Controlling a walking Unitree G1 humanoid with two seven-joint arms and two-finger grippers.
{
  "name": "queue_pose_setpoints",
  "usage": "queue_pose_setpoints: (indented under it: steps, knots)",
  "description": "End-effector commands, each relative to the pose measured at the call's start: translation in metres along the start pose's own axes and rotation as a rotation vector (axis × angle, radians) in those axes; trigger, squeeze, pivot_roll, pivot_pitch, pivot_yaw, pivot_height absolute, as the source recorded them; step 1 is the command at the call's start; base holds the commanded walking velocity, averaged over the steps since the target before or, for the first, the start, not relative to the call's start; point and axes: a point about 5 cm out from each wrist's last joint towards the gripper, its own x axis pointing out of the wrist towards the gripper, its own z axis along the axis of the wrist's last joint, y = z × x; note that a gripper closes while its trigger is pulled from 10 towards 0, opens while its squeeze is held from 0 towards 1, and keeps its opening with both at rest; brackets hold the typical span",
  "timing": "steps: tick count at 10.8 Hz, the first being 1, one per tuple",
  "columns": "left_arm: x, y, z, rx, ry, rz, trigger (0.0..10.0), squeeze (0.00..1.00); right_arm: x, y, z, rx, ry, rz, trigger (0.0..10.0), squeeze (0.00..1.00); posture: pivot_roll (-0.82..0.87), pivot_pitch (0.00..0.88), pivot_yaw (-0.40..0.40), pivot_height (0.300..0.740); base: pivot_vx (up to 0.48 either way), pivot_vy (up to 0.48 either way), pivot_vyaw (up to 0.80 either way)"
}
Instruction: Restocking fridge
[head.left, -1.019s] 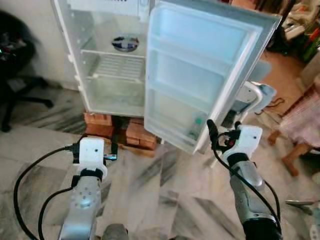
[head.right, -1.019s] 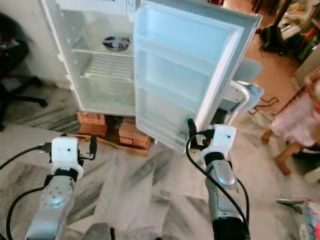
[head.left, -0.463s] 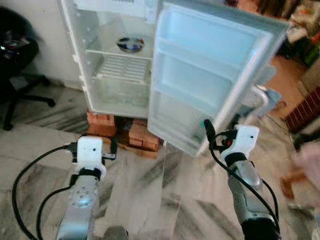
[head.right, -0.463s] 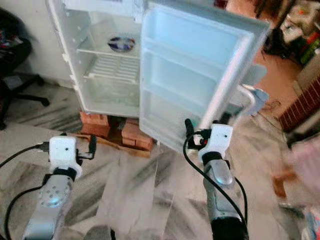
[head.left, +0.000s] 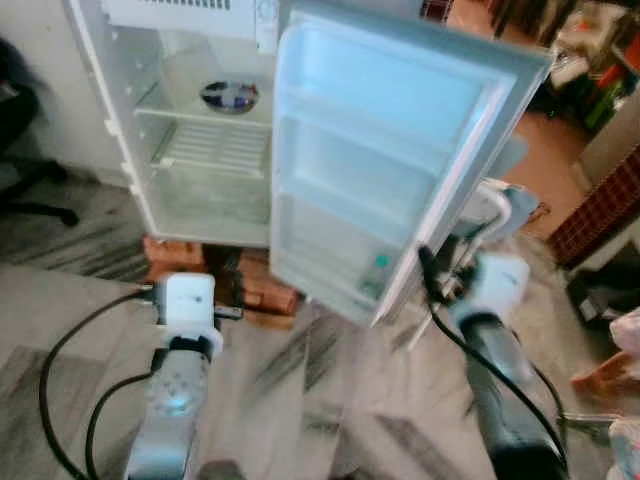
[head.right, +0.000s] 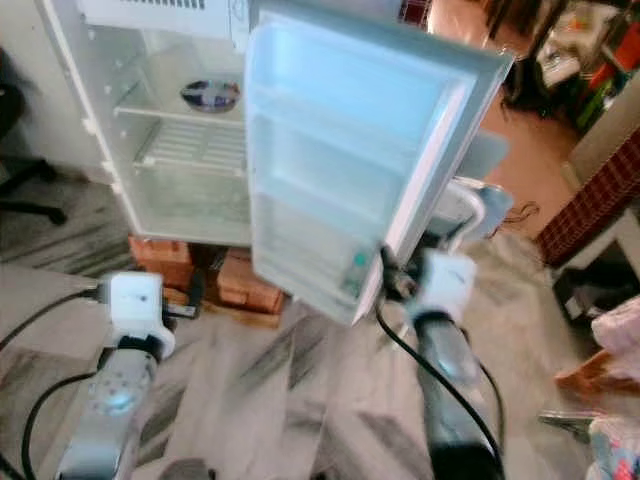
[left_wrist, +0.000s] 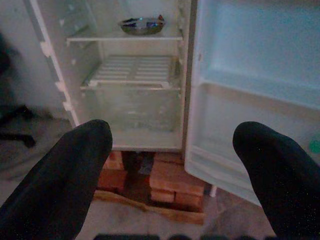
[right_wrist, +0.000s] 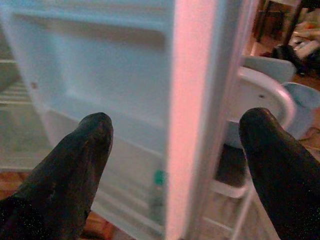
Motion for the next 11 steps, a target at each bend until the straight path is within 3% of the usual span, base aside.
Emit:
queue_pose_setpoints:
  steps: [1,3,5,7,11]
  knots:
    - [-0.008,0.007,-0.009,0.008,0.026,0.011,10.0,0.0,-0.01,0.008,-0.004,0.012,0.013,0.029,10.0,0.0,0.17,0.056,-0.11,0.74,0.0,0.0,0.0]
    - [-0.01,0.019,-0.013,0.032,0.018,0.041,10.0,0.0,-0.016,0.013,-0.006,0.027,0.012,0.02,10.0,0.0,0.17,0.057,-0.113,0.74,0.0,0.0,0.0]
    - [-0.002,0.028,-0.001,0.051,-0.027,0.066,10.0,0.0,-0.013,0.019,-0.002,0.017,-0.006,0.038,10.0,0.0,0.19,0.063,-0.102,0.74,0.0,0.0,0.0]
    - [-0.004,0.029,-0.002,0.064,-0.034,0.051,10.0,0.0,-0.009,0.015,0.002,0.004,-0.015,0.031,10.0,0.0,0.2,0.058,-0.099,0.74,0.0,0.0,0.0]
    - [-0.003,0.023,-0.001,0.055,-0.037,0.038,10.0,0.0,-0.005,0.011,0.006,-0.006,-0.025,0.028,10.0,0.0,0.2,0.052,-0.107,0.74,0.0,-0.366,0.0]
